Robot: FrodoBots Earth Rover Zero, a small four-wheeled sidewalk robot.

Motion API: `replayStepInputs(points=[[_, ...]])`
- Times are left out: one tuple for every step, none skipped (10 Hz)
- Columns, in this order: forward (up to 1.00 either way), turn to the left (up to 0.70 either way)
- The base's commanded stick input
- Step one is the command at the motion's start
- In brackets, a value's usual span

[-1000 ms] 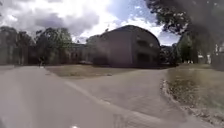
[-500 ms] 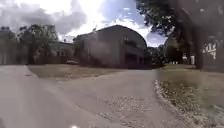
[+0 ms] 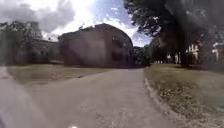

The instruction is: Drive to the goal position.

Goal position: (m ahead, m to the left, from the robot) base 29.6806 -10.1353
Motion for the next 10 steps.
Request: replayStepInputs(points=[[0.85, -0.34], [0.85, -0.34], [0.85, -0.04], [0.85, 0.00], [0.85, 0.00], [0.85, 0.00], [0.85, 0.00], [0.85, 0.00], [0.85, 0.00], [0.85, 0.00]])
